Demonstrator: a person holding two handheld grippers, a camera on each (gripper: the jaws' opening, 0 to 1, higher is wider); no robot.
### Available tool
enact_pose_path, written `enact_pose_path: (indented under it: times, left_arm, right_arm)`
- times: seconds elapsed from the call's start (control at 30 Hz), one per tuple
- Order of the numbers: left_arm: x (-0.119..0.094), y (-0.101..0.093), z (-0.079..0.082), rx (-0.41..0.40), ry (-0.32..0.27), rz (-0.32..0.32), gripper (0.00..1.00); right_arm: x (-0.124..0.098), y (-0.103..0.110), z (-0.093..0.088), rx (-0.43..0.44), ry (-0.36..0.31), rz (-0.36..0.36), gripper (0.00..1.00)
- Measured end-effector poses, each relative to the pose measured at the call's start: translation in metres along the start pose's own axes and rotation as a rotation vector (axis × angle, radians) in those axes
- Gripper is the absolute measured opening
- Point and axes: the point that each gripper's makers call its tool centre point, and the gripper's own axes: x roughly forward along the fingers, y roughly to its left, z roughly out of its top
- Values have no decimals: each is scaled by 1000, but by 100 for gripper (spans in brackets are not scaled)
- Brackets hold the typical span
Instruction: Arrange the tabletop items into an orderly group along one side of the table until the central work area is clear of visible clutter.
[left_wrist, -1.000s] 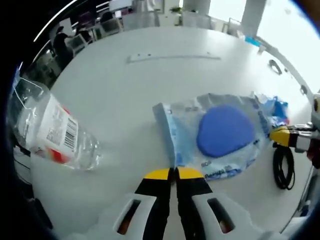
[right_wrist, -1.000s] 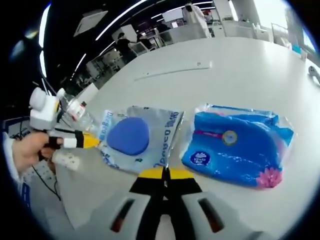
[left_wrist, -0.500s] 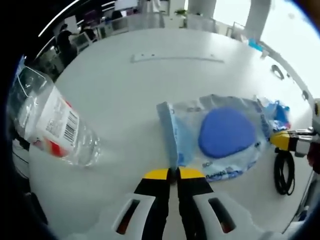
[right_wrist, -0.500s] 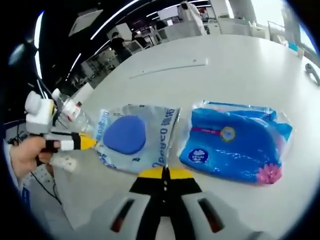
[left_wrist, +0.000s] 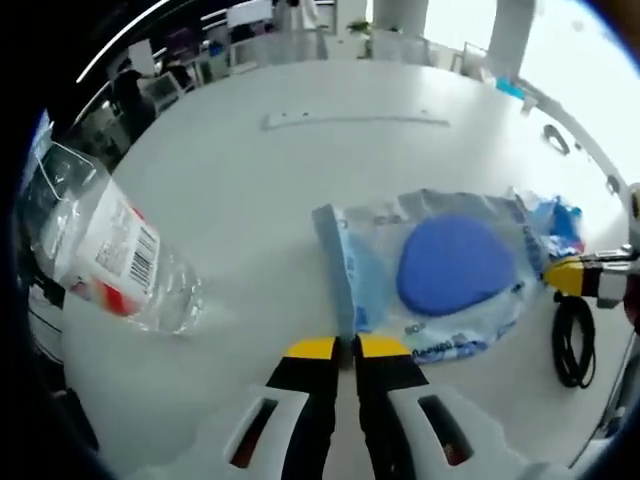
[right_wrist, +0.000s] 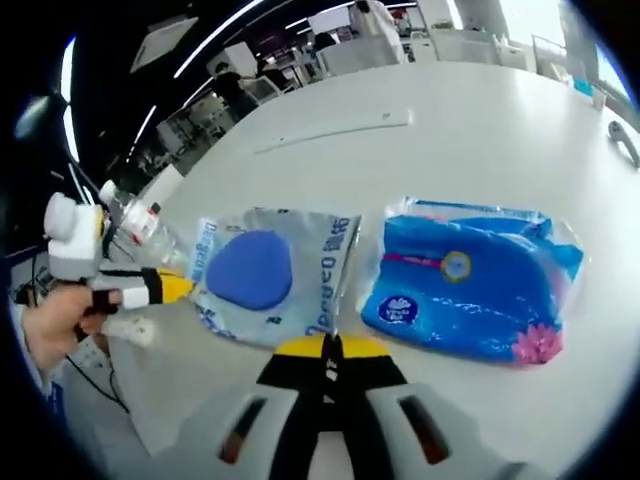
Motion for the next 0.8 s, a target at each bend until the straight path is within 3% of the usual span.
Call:
enact_pose_path:
  times: [0.07, 0.13, 0.27, 0.3, 0.4, 0.57, 0.8]
  left_arm:
    - [-4, 0, 11, -69, -64, 2, 11]
    - [-11, -5, 21, -89, -112, -21, 22]
    - [-26, -14, 34, -34, -166, -40, 39]
    - [-30, -15, 36, -17, -185, -41, 43]
    - [-51, -19, 48, -19, -283, -39, 50]
    - [-73, -26, 53, 91, -350, -28, 72]
    - [-95, -18, 50, 36, -389, -32, 86]
  right_arm:
    - [-5, 10, 1, 31, -2, 62, 12]
    - [-10, 11, 5, -17, -29, 58, 17]
    - [-19, 27, 14, -105, -93, 94, 26]
    - [-25, 34, 19, -170, -117, 102, 27]
    - [-39, 54, 30, -223, -190, 150, 31]
    - [-50, 58, 35, -296, -219, 111, 53]
    - [-68, 55, 33, -308, -218, 74, 69]
